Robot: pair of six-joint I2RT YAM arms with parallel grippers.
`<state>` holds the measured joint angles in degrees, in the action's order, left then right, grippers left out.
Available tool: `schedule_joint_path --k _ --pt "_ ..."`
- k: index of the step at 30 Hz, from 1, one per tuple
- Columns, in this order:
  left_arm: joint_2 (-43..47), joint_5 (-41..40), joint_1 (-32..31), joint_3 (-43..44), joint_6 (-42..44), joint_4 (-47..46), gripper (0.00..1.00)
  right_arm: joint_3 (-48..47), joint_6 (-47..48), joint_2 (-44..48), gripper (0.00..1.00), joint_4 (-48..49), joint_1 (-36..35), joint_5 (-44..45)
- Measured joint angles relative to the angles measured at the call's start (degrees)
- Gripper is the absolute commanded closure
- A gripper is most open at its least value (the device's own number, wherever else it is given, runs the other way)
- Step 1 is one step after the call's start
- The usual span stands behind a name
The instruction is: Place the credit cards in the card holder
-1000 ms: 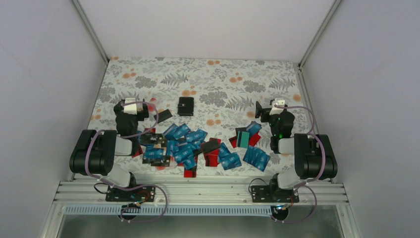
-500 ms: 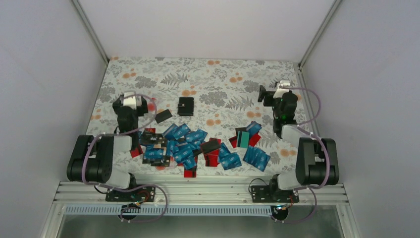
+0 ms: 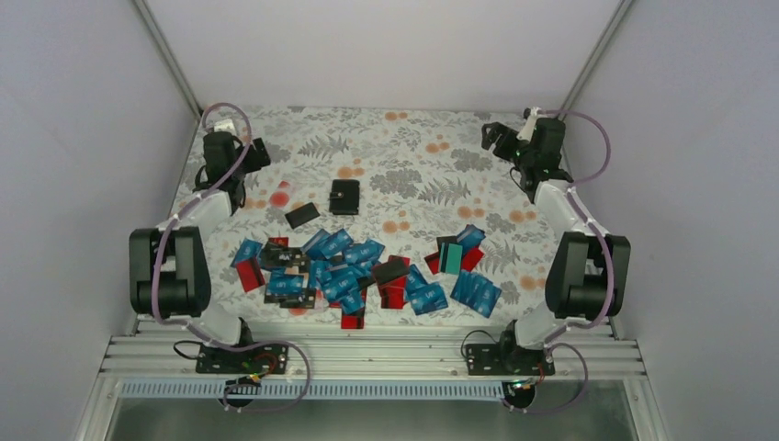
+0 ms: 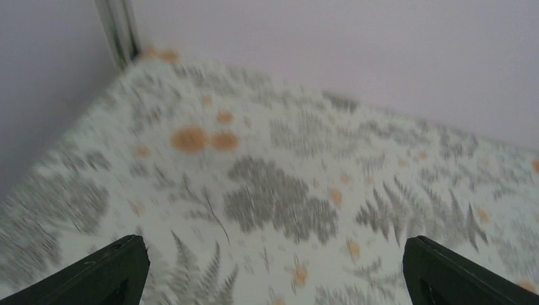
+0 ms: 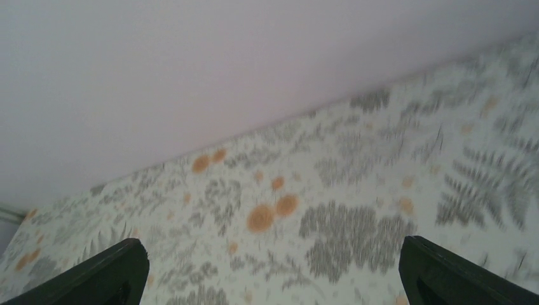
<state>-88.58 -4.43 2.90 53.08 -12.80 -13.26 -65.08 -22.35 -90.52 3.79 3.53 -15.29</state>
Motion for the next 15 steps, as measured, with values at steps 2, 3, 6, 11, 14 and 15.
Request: schedule_joint_path --k 2,3,6,11,14,15 --pt "-2.99 3.74 0.7 1.6 -1.55 4.24 0.04 -0.02 -1.55 -1.77 0.0 -2.38 0.57 -3.21" --pt "-4.09 5.62 0.59 1.97 -2.01 6.47 0.05 -0.02 -2.1 -2.93 0.0 -3.52 0.76 -4.9" --pt "-6.58 11.21 -0.28 2.51 -2.51 11.54 0.1 -0.24 -3.13 -6.71 0.0 -6.32 0.5 -9.57" --pt "-9.6 20.37 -2.99 3.58 -2.86 17.75 0.16 -0.24 -4.26 -10.8 0.01 -9.16 -3.1 -14.82" --pt "-11.47 24.17 -5.6 5.66 -2.75 19.93 0.21 -0.26 -4.68 -12.0 0.02 -9.22 -6.43 -17.16" --pt "-12.04 25.16 -6.62 6.43 -2.73 20.61 0.23 -0.28 -4.85 -12.48 0.03 -9.2 -7.61 -17.84"
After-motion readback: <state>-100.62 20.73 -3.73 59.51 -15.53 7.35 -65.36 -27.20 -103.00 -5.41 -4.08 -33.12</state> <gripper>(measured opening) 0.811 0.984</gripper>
